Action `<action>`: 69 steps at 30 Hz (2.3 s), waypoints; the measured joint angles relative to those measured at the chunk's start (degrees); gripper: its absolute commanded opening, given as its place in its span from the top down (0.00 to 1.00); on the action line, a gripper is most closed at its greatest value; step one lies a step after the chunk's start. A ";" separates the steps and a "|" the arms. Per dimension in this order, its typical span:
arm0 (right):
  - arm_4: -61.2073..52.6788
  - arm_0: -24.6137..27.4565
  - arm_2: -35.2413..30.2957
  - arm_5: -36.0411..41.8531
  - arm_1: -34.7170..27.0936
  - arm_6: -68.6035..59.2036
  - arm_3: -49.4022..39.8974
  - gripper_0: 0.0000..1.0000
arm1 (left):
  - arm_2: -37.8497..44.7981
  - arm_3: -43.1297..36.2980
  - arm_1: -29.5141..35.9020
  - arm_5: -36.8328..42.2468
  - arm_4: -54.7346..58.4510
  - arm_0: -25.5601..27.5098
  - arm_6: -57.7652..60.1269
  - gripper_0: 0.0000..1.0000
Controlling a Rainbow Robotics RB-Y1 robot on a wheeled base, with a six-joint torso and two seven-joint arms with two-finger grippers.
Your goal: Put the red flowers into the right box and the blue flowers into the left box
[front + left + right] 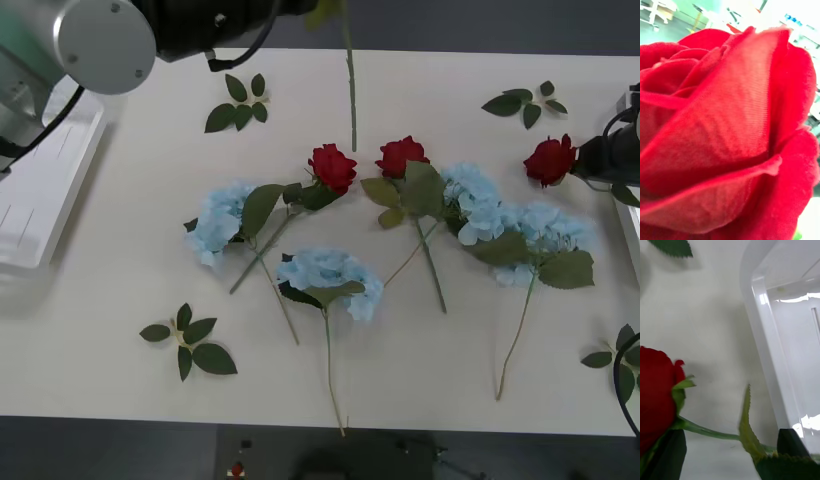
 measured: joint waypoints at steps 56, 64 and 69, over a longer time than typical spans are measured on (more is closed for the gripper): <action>-94.87 37.02 3.81 -27.78 -14.94 56.83 -68.02 0.00 | 0.00 -0.06 -8.70 -2.49 -1.61 1.12 0.00 1.00; -83.05 36.22 3.61 -25.11 -4.62 56.92 -65.78 0.00 | 0.00 -0.06 -8.70 -2.49 -1.61 1.12 0.00 1.00; -76.80 33.17 3.51 -21.53 2.46 56.92 -62.80 0.00 | 0.00 -0.05 -8.70 -2.49 -1.61 1.12 0.00 1.00</action>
